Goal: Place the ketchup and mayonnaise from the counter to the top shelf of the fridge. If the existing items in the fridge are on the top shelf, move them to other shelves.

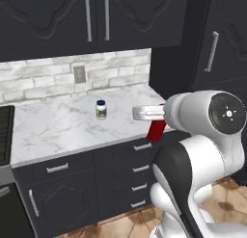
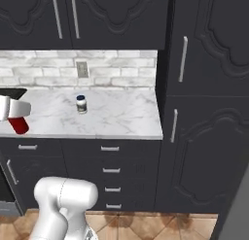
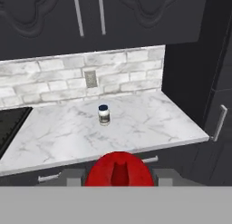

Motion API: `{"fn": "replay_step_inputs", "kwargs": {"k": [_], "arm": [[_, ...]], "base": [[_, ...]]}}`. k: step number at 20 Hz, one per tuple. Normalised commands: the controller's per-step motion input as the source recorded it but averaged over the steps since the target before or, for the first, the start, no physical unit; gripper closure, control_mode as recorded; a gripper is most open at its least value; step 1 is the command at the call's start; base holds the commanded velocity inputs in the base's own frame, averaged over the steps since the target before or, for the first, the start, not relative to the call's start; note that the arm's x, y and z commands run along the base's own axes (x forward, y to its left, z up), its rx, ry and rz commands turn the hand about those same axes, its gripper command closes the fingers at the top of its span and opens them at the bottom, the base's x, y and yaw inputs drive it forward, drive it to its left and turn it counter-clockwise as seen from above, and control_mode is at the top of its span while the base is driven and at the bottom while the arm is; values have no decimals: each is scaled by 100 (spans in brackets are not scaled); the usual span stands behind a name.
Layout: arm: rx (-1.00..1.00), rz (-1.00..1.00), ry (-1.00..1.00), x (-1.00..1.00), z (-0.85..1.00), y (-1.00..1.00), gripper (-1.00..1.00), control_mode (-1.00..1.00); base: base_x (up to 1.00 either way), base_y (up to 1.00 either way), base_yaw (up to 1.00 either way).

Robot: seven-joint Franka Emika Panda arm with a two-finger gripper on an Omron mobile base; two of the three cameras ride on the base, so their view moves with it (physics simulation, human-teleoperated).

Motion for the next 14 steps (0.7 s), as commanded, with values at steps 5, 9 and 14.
{"fn": "replay_step_inputs", "kwargs": {"k": [5, 9, 14], "arm": [[0, 0, 0, 0, 0, 0, 100, 100], [0, 0, 0, 0, 0, 0, 100, 100], [0, 0, 0, 0, 0, 0, 100, 100]], "base": [[-41, -14, -42], [-8, -14, -46], [11, -11, -49]]}}
